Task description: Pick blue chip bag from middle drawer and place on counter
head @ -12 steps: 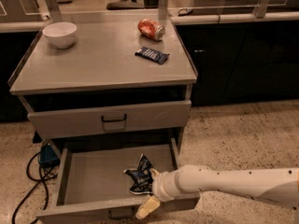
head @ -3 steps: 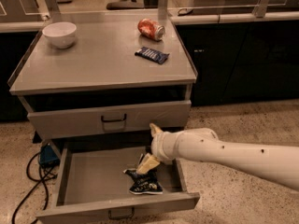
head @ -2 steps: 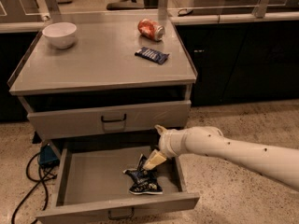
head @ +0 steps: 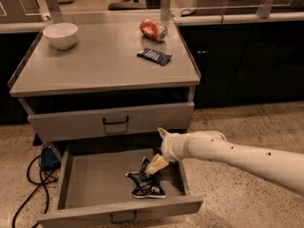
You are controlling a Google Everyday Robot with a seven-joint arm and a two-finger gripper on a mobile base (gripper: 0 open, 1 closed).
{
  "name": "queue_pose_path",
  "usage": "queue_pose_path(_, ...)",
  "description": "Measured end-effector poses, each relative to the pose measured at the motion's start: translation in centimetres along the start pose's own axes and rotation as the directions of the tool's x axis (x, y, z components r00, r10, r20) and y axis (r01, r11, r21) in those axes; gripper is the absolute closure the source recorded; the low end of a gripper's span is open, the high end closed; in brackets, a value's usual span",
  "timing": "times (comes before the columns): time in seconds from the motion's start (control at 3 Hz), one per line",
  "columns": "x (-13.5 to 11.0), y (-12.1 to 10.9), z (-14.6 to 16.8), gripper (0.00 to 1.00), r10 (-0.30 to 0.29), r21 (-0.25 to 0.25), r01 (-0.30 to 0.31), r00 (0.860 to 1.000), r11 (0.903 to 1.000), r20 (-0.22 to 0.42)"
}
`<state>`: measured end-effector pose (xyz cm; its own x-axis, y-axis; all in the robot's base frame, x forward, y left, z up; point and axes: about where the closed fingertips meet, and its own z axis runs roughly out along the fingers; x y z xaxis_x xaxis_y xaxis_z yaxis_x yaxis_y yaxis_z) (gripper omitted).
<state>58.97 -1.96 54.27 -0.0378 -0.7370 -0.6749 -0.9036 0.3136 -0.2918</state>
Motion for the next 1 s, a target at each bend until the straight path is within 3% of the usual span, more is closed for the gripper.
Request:
queue_pose_path(0.33, 3.1, 2.6, 2.3, 0.00, 0.063, -0.053, -0.062, 0.998, 0.9967, 0.010)
queue_pose_path(0.67, 9.2, 7.7, 5.5, 0.00, 0.200, -0.155, -0.199, 0.980, 0.9678, -0.004)
queue_pose_path(1.0, 9.9, 9.3, 6.6, 0.00, 0.224, -0.182, -0.221, 0.975, 0.9581, -0.005)
